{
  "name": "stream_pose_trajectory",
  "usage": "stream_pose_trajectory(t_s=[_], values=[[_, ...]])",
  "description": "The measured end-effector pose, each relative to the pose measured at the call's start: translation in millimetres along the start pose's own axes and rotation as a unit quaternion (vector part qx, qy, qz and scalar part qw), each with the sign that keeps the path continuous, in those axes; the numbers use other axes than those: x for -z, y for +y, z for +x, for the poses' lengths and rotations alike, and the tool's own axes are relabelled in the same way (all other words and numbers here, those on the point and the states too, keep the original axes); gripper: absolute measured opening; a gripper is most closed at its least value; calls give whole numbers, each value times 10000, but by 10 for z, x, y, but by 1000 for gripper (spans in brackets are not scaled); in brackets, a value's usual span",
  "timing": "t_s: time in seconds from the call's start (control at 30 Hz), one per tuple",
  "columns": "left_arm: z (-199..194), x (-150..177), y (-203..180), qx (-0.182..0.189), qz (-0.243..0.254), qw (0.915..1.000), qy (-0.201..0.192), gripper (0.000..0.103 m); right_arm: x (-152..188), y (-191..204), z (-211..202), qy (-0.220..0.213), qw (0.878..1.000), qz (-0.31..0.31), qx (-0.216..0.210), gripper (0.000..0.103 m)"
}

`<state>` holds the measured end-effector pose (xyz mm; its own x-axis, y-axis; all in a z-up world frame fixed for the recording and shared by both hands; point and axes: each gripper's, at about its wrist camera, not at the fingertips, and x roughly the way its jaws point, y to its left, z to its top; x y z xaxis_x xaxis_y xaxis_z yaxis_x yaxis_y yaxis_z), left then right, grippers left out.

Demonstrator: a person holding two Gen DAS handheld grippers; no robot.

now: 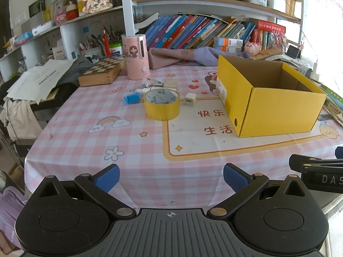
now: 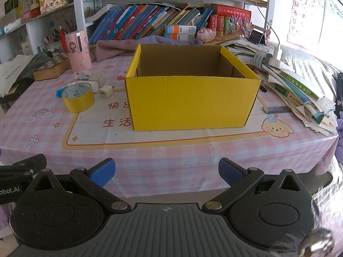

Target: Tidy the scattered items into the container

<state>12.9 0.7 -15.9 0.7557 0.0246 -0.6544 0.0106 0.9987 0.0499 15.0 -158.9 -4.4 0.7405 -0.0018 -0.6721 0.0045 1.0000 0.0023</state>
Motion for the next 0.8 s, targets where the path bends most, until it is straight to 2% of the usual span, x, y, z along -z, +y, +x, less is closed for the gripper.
stream_pose_trajectory(t_s=[0.8], values=[[10,26,-42,-9,-46,10000,33,103,4,12,4,-10,10000,-10,-16,103]])
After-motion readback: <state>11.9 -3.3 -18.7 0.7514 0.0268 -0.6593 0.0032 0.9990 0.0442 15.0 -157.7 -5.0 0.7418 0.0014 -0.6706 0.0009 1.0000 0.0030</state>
